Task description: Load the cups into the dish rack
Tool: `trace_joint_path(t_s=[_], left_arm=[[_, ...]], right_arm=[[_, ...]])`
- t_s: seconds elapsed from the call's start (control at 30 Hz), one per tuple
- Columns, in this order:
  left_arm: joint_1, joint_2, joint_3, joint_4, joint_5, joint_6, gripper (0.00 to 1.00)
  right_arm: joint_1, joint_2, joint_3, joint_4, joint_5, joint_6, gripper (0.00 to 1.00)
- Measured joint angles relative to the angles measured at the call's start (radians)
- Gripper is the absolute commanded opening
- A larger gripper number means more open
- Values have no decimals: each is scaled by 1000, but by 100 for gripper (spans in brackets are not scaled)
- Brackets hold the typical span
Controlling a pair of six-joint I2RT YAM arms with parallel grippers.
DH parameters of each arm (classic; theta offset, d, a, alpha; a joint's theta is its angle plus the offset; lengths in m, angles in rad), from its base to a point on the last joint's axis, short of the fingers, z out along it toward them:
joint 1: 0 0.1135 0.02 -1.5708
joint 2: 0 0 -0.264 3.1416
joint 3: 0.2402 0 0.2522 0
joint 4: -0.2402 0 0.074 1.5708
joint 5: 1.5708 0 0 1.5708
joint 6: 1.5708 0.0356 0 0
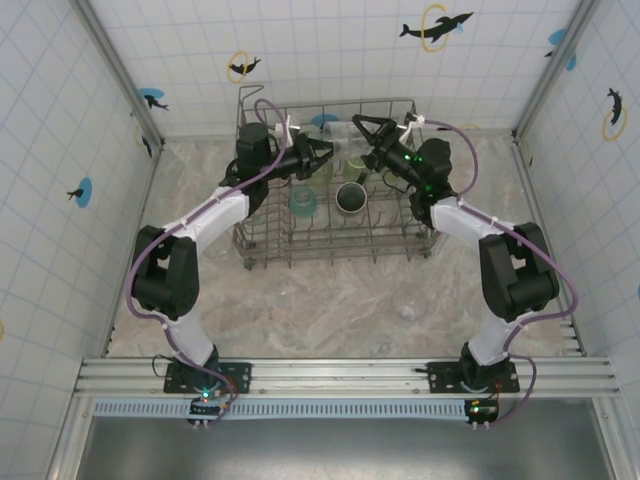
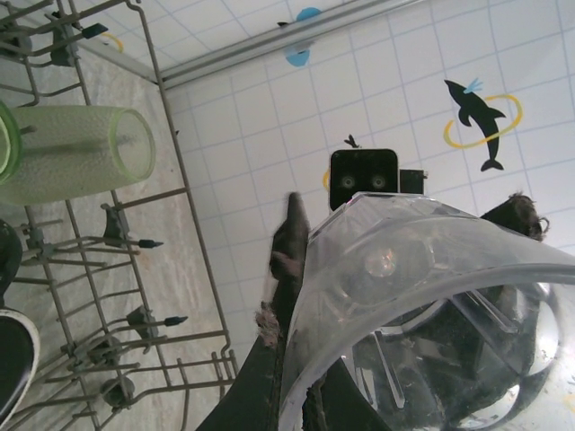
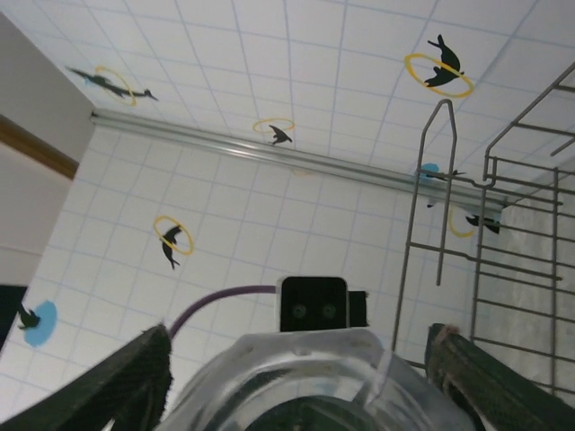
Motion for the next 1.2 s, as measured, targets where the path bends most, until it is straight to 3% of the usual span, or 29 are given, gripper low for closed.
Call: trace_joint_path(t_s=[0.07, 0.13, 0.2, 0.43, 0.73, 0.97, 1.2], left_arm=[[0, 2, 0, 5, 13, -4, 5], [0, 2, 0, 6, 14, 5, 27], [0, 2, 6, -13, 6, 24, 40], [0, -9, 65, -165, -73, 132, 70], [13, -141, 98, -435, -272, 325, 97], [53, -305, 188, -599, -471, 480, 97], [219, -394, 186, -734, -584, 570, 97]], right_arm=[[0, 2, 0, 11, 10, 16, 51], [0, 2, 0, 16, 13, 21, 42], [0, 2, 0, 11, 11, 14, 37], [-16, -1, -3, -82, 13, -60, 32], [-21, -60, 7, -235, 55, -230, 32], [89, -48, 79, -483, 113, -462, 30], [230, 24, 238, -670, 192, -718, 30]])
